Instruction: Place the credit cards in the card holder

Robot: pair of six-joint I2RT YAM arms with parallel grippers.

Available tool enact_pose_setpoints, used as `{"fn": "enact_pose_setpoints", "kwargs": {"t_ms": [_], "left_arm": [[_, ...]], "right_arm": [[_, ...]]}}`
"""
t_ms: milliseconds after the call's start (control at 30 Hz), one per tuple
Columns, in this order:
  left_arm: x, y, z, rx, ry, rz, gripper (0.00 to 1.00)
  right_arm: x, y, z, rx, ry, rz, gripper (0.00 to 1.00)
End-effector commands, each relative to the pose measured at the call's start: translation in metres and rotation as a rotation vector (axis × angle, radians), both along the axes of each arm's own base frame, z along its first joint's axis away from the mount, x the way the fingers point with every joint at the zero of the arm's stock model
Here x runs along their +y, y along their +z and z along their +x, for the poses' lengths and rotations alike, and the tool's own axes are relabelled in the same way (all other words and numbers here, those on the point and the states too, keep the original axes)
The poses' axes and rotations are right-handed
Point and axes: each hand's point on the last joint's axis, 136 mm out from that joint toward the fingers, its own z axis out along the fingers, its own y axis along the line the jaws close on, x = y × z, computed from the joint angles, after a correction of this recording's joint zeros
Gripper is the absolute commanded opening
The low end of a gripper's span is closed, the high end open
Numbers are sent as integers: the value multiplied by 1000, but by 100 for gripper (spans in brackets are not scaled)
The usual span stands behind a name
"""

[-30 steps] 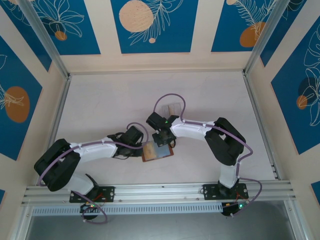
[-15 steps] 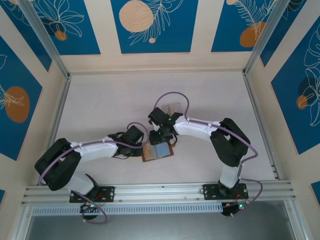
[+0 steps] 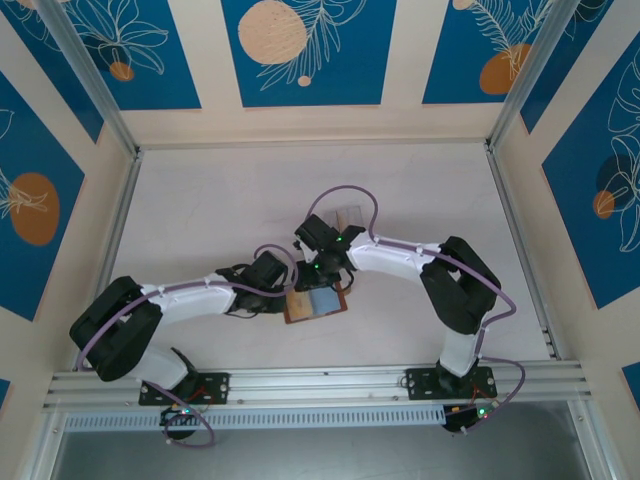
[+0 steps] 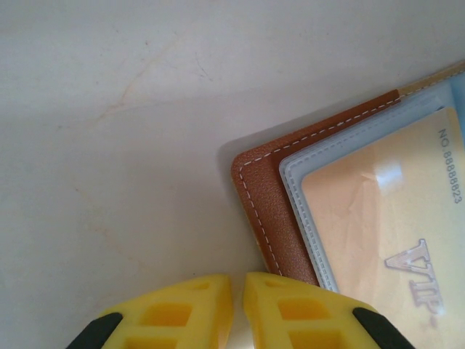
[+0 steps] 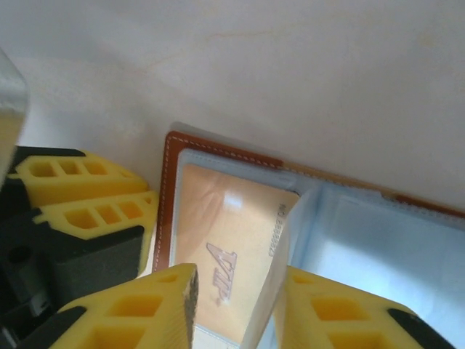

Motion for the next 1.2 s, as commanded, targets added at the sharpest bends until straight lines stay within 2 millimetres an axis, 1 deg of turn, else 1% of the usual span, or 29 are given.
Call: {"fn": "enact_pose_setpoints", "kwargs": {"t_ms": [0,67,100,200,233,300,367,500,600,700,867,1100,1167], "left_arm": [[-3,-44,-16,68,-28,6,16],[-4,-44,-16,67,-29,3,16],[-4,-44,-16,66,-29,3,16],[-6,-42,-15,63,-31,-7,16],[-7,-41,-15,63,-33,-10,16],[-8,-39,-15,59,-33,-16,16],[-9,-37,-14,58,-30,-26,17],[-11,-33,-15,60,-29,-42,20],[-8,-28,-15,55,-17,-40,24],[4,-22,-18,42,16,-12,29],[17,-10,-27,32,54,-21,38],[28,15,-33,-10,78,-54,45],[28,22,-34,-27,77,-72,46]], "right_arm": [[-10,-1,-10,4,-3,-88,25],[-12,-1,-13,-12,3,-118,17],[-11,-1,-14,-13,7,-121,15],[1,0,-18,2,25,-86,13],[8,2,-21,12,35,-61,13],[20,4,-23,32,42,-17,19],[29,5,-25,58,42,31,27],[39,11,-26,96,34,113,35],[41,11,-24,131,13,156,36],[40,8,-21,169,-16,197,37],[39,-6,-17,203,-44,205,38],[41,-26,-10,248,-104,213,39],[39,-29,-8,257,-124,212,39]]}}
